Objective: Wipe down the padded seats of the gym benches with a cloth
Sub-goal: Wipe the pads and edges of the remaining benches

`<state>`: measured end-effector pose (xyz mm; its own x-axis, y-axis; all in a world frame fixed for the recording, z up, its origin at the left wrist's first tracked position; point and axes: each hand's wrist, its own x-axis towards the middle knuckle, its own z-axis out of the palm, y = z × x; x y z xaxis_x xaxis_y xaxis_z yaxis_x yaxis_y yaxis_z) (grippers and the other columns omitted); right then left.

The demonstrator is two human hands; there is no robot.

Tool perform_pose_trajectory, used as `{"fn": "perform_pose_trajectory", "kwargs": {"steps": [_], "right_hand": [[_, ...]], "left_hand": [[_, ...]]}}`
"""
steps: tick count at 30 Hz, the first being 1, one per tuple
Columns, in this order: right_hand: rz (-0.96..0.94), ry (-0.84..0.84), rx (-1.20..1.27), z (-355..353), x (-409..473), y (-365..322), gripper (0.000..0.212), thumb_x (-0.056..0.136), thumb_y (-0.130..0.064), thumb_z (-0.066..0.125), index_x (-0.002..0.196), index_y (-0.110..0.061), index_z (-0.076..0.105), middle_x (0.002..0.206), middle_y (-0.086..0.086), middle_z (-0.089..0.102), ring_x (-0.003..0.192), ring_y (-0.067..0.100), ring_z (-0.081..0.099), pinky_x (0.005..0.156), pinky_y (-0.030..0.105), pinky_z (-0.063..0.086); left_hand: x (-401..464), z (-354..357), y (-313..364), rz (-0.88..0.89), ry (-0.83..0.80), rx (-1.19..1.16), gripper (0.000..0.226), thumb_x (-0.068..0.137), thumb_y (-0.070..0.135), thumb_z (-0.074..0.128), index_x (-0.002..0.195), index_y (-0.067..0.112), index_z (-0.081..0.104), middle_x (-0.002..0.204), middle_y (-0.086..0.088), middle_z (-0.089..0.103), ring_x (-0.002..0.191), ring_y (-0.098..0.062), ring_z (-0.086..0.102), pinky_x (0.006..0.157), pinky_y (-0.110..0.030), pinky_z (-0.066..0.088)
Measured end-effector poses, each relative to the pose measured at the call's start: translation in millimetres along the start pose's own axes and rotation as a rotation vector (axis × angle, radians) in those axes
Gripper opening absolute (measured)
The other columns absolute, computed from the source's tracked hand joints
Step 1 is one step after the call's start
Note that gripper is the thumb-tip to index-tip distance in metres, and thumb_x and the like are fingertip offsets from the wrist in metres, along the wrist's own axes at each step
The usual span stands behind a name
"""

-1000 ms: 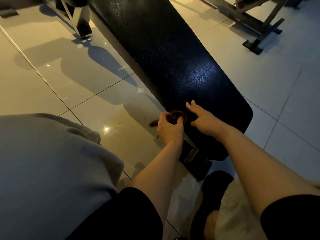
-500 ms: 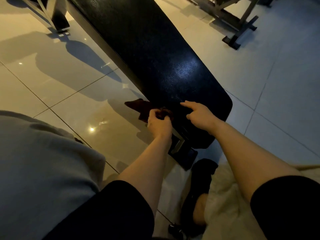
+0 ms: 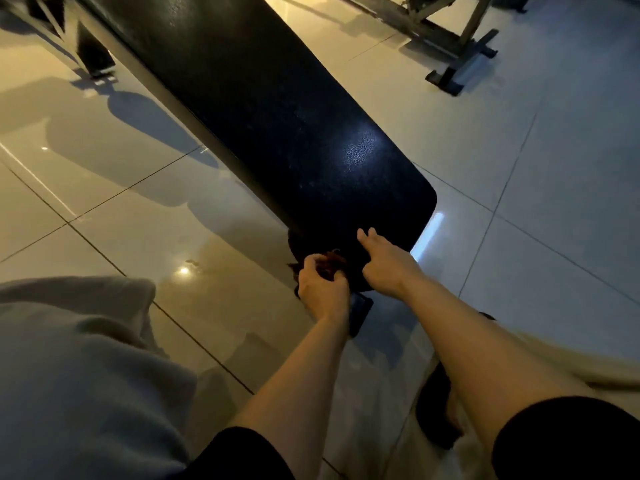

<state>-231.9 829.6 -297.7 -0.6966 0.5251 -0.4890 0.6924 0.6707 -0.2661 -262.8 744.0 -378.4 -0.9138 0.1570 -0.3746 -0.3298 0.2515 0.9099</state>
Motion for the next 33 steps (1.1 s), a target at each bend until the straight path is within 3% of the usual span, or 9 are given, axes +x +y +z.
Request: {"fn": "perform_pose_trajectory", "kwargs": {"steps": [2,4,9,12,15,18,24,30,33], "right_hand": [[-0.019,0.021,-0.018,5,-1,3,0.078,0.092,-0.009,0.042,0.156,-0.028,0.003,0.163,-0.002,-0.003,0.146,0.027,0.021,0.116,0.038,0.026],[-0.049,0.023,-0.026,7,-2,4,0.076,0.093,-0.01,0.042,0.156,-0.026,0.002,0.163,-0.001,-0.004,0.147,0.027,0.018,0.115,0.038,0.025],[-0.097,-0.033,-0.037,-1,-4,11,0.076,0.092,-0.009,0.039,0.156,-0.028,0.003,0.163,-0.002,-0.006,0.148,0.024,0.014,0.116,0.035,0.022],[-0.128,-0.082,-0.083,-7,-4,13,0.075,0.093,-0.007,0.037,0.156,-0.025,0.001,0.163,0.001,-0.009,0.149,0.024,0.011,0.116,0.036,0.02],[-0.144,-0.133,-0.111,-13,-3,15,0.075,0.093,-0.005,0.035,0.156,-0.025,-0.001,0.162,0.001,-0.011,0.149,0.025,0.01,0.118,0.038,0.02],[-0.159,-0.183,-0.099,-18,-1,16,0.075,0.093,-0.003,0.034,0.156,-0.024,-0.002,0.162,0.002,-0.012,0.149,0.027,0.007,0.12,0.038,0.016],[-0.163,-0.187,-0.113,-17,2,17,0.073,0.094,-0.005,0.033,0.156,-0.022,-0.003,0.162,0.004,-0.013,0.149,0.03,0.007,0.119,0.04,0.017],[-0.164,-0.186,-0.102,-17,2,19,0.075,0.093,-0.002,0.033,0.156,-0.023,-0.003,0.162,0.002,-0.014,0.149,0.027,0.005,0.119,0.038,0.016],[-0.161,-0.177,-0.097,-18,1,18,0.074,0.094,-0.002,0.032,0.156,-0.022,-0.003,0.162,0.003,-0.014,0.149,0.027,0.004,0.12,0.039,0.014]], "left_hand": [[-11,6,-13,-0.035,-0.127,-0.009,0.02,0.081,0.005,0.064,0.081,0.022,0.053,0.089,-0.008,0.062,0.082,-0.025,0.061,0.076,-0.047,0.055],[-20,6,-17,-0.039,-0.13,-0.043,0.023,0.082,0.003,0.062,0.078,0.024,0.053,0.086,-0.008,0.062,0.08,-0.025,0.061,0.074,-0.05,0.055],[3,-9,13,-0.001,0.224,-0.191,0.023,0.088,0.004,0.056,0.097,0.025,0.052,0.103,-0.007,0.063,0.092,-0.023,0.06,0.084,-0.038,0.052],[7,-9,28,-0.058,0.154,-0.191,0.032,0.087,0.002,0.054,0.098,0.032,0.05,0.102,-0.005,0.06,0.09,-0.024,0.062,0.083,-0.043,0.056],[-19,-2,18,-0.14,0.024,-0.029,0.024,0.086,0.0,0.052,0.095,0.023,0.051,0.098,-0.009,0.06,0.085,-0.026,0.061,0.077,-0.043,0.057],[-38,5,2,-0.189,-0.098,-0.059,0.027,0.085,-0.007,0.049,0.088,0.019,0.05,0.092,-0.011,0.061,0.087,-0.03,0.062,0.077,-0.044,0.057],[-3,-4,15,-0.105,0.243,-0.253,0.025,0.089,0.001,0.056,0.084,0.025,0.051,0.079,0.003,0.058,0.078,-0.02,0.06,0.072,-0.035,0.053],[-10,6,6,-0.15,0.08,-0.049,0.016,0.087,0.003,0.053,0.096,0.017,0.055,0.089,-0.008,0.063,0.08,-0.026,0.063,0.062,-0.034,0.056],[-19,6,-2,-0.194,-0.013,-0.113,0.021,0.087,-0.006,0.052,0.091,0.014,0.056,0.083,-0.006,0.061,0.073,-0.021,0.062,0.046,-0.023,0.049]]}}
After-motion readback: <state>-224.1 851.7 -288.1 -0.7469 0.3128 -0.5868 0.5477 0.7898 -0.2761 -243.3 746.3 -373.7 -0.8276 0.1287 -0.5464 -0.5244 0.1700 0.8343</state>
